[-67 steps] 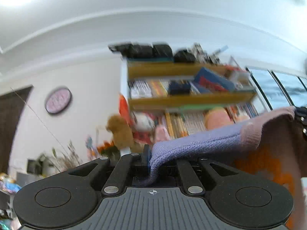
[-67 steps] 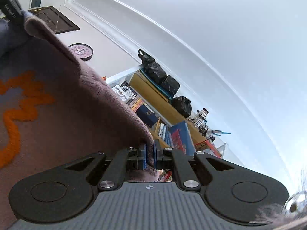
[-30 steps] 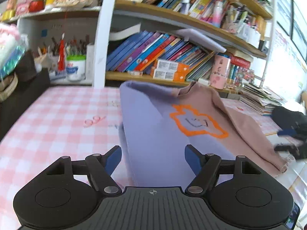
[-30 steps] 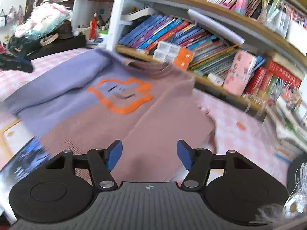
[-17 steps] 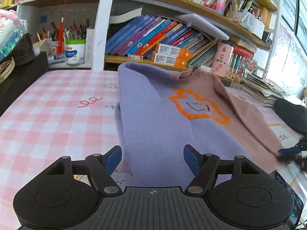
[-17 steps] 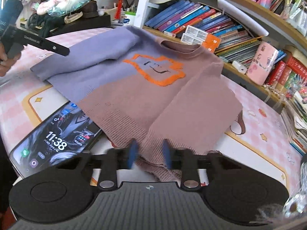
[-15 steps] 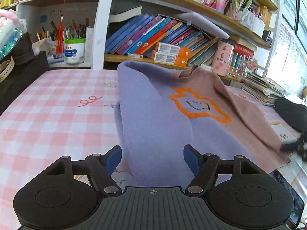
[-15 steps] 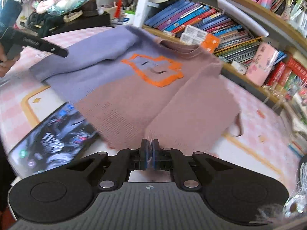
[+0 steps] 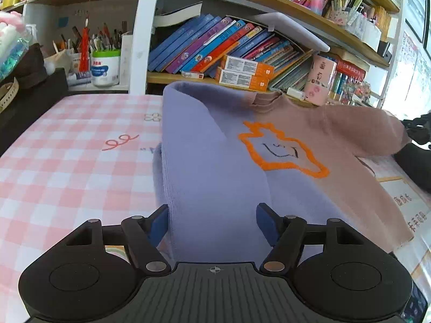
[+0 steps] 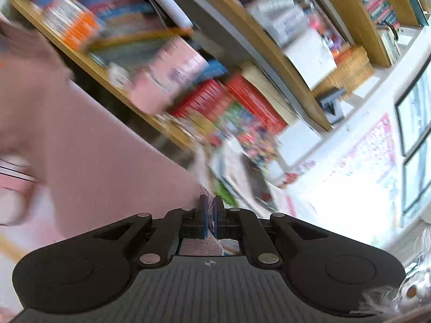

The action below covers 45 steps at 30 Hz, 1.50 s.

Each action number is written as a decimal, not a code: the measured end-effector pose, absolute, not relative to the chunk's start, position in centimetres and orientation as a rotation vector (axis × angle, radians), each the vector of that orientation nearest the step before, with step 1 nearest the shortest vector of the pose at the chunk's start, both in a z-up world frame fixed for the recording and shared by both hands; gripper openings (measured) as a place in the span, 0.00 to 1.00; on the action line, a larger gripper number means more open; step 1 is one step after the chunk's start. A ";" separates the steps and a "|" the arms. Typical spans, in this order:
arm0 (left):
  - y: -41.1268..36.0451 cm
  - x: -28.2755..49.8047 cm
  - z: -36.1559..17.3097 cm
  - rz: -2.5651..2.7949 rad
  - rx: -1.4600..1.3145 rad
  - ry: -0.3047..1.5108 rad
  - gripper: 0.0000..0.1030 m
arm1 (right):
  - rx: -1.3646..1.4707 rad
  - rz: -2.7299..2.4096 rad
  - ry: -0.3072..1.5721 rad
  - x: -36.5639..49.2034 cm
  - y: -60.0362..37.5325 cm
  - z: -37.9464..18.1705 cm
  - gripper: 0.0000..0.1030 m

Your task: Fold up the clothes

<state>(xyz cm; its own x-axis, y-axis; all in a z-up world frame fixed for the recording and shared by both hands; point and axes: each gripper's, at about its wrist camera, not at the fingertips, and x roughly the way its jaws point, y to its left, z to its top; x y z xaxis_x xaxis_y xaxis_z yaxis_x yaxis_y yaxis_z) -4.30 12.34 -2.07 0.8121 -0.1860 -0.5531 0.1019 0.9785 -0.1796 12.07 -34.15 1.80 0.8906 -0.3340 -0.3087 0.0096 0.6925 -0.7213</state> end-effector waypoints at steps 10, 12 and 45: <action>12.1 -2.5 -1.5 -0.124 -0.123 0.629 0.63 | -0.839 -0.370 0.377 17.4 -38.5 -1.5 0.03; 12.3 -2.0 -1.7 -0.146 -0.163 0.642 0.45 | -0.783 -0.361 0.370 17.4 -38.8 -1.1 0.03; 15.8 -4.5 -1.2 -0.224 -0.089 0.624 0.21 | -0.083 0.379 0.698 -2.6 -29.1 -2.1 0.36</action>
